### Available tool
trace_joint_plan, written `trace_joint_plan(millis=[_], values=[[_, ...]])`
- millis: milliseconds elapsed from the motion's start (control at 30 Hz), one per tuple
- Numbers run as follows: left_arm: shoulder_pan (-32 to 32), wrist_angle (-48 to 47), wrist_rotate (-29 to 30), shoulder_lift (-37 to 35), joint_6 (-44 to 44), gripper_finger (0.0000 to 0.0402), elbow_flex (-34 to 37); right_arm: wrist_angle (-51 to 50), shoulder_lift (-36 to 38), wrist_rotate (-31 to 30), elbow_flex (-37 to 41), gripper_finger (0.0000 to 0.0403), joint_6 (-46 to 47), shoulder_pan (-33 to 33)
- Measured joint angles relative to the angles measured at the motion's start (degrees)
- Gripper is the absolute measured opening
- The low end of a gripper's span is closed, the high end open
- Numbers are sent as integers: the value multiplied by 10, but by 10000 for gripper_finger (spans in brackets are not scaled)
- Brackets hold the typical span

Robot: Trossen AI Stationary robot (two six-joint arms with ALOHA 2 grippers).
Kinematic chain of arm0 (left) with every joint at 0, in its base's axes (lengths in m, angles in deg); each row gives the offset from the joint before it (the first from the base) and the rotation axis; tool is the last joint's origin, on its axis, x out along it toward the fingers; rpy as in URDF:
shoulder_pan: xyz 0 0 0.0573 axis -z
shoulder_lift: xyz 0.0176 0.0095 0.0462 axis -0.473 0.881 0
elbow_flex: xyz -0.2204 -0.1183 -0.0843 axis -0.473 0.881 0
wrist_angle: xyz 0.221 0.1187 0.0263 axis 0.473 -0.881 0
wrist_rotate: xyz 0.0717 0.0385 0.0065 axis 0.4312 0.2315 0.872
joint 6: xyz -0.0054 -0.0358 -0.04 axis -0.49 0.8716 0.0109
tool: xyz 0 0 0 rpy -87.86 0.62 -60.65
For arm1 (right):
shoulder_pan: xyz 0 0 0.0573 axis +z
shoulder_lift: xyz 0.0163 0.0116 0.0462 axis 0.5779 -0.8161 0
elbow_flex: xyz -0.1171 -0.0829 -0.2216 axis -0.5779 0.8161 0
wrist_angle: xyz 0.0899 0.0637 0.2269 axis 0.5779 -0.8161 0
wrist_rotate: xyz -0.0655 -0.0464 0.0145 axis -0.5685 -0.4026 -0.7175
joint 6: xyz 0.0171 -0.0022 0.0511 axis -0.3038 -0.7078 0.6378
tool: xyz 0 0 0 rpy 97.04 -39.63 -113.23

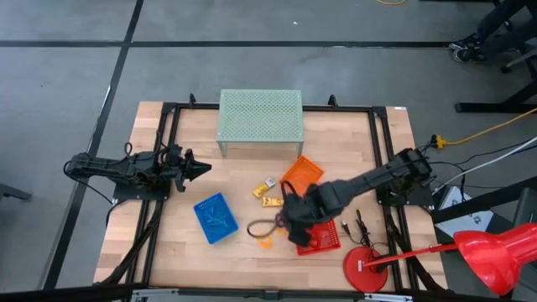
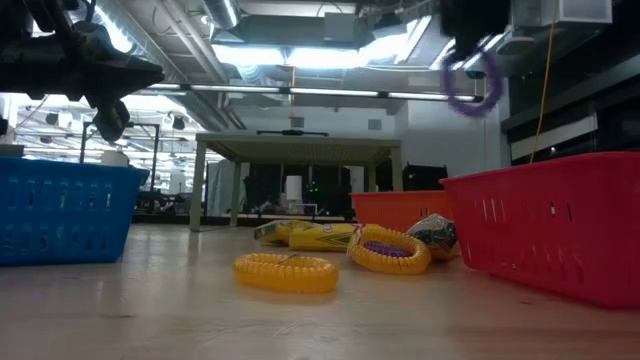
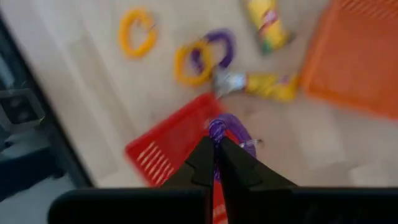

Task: Pick & Place Office Desk Supplies
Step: Put the violet spring keychain into the red bin

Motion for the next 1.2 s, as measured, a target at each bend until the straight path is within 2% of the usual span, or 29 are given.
trace_joint_plan(millis=[133, 267, 500, 633, 733, 967, 1067, 1200], values=[[0, 0, 0, 0, 0, 31, 0, 6, 0, 24, 7, 9, 38, 38], [0, 0, 0, 0, 0, 31, 0, 19, 0, 34, 49, 9, 77, 58], [0, 0, 0, 0, 0, 31, 0, 150, 0, 74, 177, 9, 101, 72], [0, 0, 0, 0, 0, 31, 0, 172, -1, 87, 219, 12, 129, 72], [0, 0, 0, 0, 0, 31, 0, 158, 0, 91, 216, 36, 119, 69], [0, 0, 0, 0, 0, 31, 0, 149, 23, 69, 181, 135, 86, 55], [0, 0, 0, 0, 0, 31, 0, 152, 50, 30, 165, 162, 75, 47], [0, 0, 0, 0, 0, 31, 0, 181, 83, -22, 148, 172, 35, 24]])
